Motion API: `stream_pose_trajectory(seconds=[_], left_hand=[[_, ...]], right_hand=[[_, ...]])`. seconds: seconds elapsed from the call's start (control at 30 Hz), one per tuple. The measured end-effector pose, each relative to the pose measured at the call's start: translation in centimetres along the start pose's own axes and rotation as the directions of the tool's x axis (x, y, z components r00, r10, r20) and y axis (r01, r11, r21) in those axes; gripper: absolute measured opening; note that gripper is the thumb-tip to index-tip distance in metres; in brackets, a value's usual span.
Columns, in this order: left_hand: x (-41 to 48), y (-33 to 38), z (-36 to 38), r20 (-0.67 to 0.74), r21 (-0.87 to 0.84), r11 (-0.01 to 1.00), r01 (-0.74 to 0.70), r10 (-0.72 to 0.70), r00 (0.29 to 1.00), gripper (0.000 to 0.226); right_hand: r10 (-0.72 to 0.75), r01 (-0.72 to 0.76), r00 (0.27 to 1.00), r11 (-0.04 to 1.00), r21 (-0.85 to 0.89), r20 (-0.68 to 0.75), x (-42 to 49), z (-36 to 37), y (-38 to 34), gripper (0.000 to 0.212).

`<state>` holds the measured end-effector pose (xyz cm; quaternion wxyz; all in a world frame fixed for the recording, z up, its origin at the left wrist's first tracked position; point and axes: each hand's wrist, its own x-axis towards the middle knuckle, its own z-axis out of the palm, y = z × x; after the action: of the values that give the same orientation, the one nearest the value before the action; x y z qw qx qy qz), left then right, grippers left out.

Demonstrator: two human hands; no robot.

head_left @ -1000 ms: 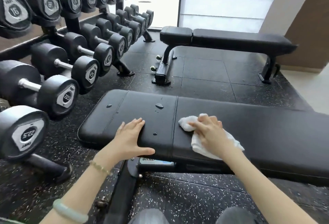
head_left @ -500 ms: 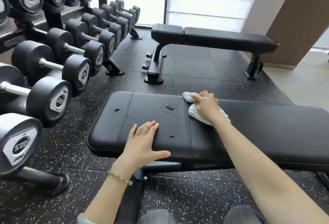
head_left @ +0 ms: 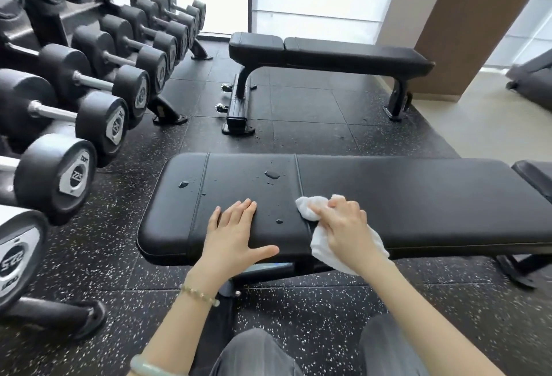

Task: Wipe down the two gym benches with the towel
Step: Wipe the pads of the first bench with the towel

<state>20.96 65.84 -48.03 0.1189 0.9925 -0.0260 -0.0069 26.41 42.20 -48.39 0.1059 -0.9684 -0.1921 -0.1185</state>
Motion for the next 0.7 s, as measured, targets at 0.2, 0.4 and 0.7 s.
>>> stream_pose_trajectory(seconds=[0.2, 0.4, 0.7], left_hand=[[-0.1, 0.4, -0.7, 0.017, -0.017, 1.0, 0.014, -0.014, 1.0, 0.097], [-0.1, 0.6, -0.5, -0.006, 0.0, 1.0, 0.024, -0.024, 1.0, 0.111], [0.0, 0.6, 0.0, -0.098, -0.045, 0.999, 0.029, -0.034, 0.995, 0.111]], right_hand=[[0.021, -0.021, 0.995, 1.0, -0.002, 0.092, 2.3, -0.8, 0.7, 0.043], [0.055, -0.049, 0.986, 0.998, -0.037, 0.158, 7.1, -0.4, 1.6, 0.041], [0.129, -0.123, 0.982, 0.991, -0.053, 0.141, 15.7, 2.3, 2.2, 0.041]])
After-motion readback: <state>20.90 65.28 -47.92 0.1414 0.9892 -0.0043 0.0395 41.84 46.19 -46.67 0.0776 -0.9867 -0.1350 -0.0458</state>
